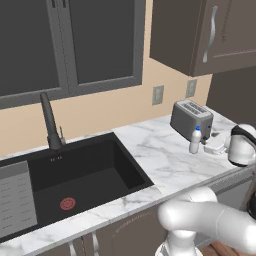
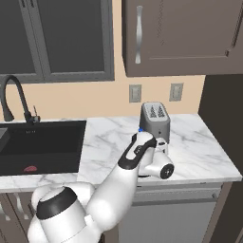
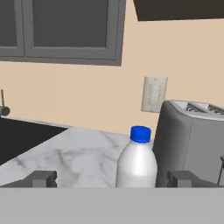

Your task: Take the bottled waters from the counter and place them in the freezer to freeze. Close the freezer door after placing the bottles.

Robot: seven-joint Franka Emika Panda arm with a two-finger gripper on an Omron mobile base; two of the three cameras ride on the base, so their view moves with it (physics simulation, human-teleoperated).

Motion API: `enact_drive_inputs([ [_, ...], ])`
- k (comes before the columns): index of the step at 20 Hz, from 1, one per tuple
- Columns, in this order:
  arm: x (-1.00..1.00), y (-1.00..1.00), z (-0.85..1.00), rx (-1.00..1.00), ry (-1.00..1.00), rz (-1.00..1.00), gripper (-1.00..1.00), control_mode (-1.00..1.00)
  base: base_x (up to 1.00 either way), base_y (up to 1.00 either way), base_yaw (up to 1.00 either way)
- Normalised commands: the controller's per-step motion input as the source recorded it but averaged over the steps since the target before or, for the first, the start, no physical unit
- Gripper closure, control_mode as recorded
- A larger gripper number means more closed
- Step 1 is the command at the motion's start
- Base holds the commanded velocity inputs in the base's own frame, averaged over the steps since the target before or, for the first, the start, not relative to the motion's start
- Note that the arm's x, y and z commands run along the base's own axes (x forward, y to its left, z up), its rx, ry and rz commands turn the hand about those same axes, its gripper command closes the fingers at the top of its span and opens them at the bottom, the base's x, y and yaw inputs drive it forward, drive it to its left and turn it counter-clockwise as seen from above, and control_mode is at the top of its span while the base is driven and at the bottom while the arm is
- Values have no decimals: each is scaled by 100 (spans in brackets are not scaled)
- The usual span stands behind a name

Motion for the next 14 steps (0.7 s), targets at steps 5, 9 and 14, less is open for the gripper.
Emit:
enact_drive_inputs([
  [5,33,-10,-10,2,0,0,-100,-100,0,0,0],
  [9,31,-5,-14,0,0,0,-100,-100,0,0,0],
  [14,19,-1,-16,0,0,0,-100,-100,0,0,0],
])
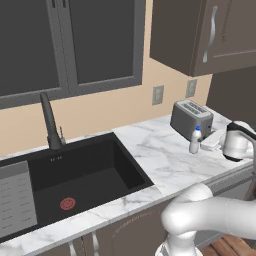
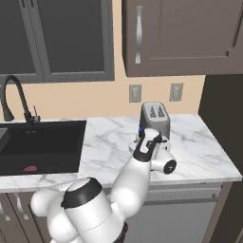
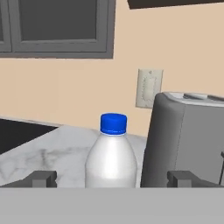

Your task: Take the bottled waters from the counter and place them in the freezer to freeze. Close the freezer door after placing the bottles.

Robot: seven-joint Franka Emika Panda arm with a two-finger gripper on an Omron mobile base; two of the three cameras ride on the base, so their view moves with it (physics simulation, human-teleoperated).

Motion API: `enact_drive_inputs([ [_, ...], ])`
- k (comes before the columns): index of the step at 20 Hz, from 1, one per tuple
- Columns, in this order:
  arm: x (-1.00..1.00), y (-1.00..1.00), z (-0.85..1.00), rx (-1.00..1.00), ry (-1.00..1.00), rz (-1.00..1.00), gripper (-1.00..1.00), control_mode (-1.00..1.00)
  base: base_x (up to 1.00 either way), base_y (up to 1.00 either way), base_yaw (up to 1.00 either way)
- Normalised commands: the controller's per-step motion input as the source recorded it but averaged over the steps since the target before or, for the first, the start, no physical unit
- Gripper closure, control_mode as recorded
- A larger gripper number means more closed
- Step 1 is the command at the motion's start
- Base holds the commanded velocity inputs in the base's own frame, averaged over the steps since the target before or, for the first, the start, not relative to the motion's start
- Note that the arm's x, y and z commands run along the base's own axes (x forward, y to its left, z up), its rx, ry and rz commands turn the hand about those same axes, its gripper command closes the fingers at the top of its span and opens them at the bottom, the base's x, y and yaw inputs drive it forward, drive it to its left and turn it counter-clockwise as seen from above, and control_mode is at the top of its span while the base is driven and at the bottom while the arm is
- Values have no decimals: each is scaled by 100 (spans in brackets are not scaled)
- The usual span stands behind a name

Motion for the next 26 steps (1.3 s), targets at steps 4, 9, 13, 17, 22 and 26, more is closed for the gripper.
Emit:
enact_drive_inputs([
  [4,14,0,-15,0,0,0,-100,-100,0,0,0],
  [9,4,0,-9,0,0,0,-100,-100,0,0,0],
  [13,0,0,-3,0,0,0,-100,-100,0,0,0],
  [17,0,0,0,0,0,0,-100,-100,0,0,0],
  [22,1,0,0,0,0,0,-100,-100,0,0,0],
  [26,0,0,0,0,0,0,-100,-100,0,0,0],
])
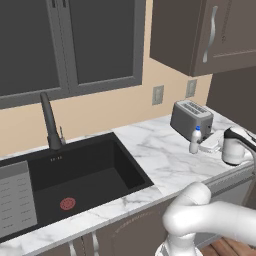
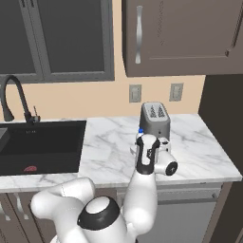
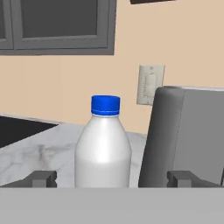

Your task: Take the bottled waters from the counter and place them in the freezer to freeze. Close the freezer door after placing the bottles.

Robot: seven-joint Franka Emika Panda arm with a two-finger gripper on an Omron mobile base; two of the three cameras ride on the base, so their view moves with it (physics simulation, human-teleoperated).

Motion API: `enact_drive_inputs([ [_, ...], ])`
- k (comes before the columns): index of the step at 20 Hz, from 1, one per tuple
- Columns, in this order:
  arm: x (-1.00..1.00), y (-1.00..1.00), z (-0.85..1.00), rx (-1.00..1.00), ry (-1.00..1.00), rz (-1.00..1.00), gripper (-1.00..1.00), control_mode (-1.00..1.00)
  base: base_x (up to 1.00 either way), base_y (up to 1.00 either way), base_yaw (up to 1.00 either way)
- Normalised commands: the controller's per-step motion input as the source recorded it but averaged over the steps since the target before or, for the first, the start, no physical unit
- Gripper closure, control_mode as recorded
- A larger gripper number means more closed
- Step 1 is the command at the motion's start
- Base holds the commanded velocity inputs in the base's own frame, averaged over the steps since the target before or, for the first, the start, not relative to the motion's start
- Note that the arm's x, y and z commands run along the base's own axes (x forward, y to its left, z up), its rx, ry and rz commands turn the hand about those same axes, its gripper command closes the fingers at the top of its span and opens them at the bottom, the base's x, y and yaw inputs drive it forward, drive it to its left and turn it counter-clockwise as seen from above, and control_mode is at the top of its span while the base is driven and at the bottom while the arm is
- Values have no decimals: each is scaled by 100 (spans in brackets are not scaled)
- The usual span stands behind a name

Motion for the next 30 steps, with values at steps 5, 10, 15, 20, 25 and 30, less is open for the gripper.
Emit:
enact_drive_inputs([
  [5,0,0,-4,0,0,0,-100,-100,0,0,0],
  [10,0,5,-7,0,0,0,-100,-100,0,0,0],
  [15,0,9,-5,0,0,0,-100,-100,0,0,0],
  [20,3,5,-1,0,0,0,-100,-100,0,0,0],
  [25,14,1,0,0,0,0,-100,-100,0,0,0],
  [30,19,0,0,0,0,0,-100,-100,0,0,0],
])
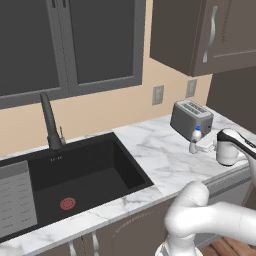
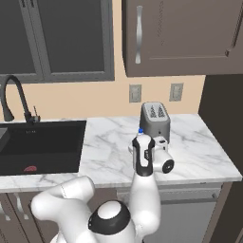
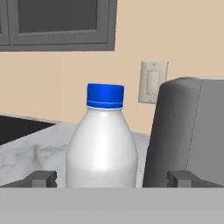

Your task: Take the bottled waters from the counter and place them in the freezer to freeze. Close the freezer door after placing the bottles.

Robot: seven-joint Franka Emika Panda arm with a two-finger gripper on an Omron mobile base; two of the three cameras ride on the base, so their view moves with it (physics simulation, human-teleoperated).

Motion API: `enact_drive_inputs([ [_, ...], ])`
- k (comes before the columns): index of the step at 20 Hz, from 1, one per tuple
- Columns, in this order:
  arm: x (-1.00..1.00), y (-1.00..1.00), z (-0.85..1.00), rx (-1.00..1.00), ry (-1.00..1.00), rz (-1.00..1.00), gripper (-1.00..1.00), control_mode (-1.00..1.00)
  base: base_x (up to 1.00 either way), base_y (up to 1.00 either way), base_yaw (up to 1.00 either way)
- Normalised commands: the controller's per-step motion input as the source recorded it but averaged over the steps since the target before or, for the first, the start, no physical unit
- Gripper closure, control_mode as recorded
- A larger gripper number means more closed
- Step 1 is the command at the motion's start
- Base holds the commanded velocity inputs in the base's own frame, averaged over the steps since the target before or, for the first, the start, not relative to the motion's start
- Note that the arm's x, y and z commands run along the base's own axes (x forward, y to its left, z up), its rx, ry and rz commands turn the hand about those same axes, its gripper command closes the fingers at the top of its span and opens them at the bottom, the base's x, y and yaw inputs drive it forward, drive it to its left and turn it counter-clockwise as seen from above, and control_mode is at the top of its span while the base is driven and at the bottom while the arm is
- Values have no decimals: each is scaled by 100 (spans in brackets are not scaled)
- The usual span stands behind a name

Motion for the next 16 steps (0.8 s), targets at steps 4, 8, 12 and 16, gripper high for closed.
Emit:
enact_drive_inputs([
  [4,13,4,0,0,0,0,-100,-100,0,0,0],
  [8,8,5,0,0,0,0,-100,-100,0,0,0],
  [12,6,9,0,0,0,0,-100,-100,0,0,0],
  [16,3,9,0,0,0,0,-100,-100,0,0,0],
])
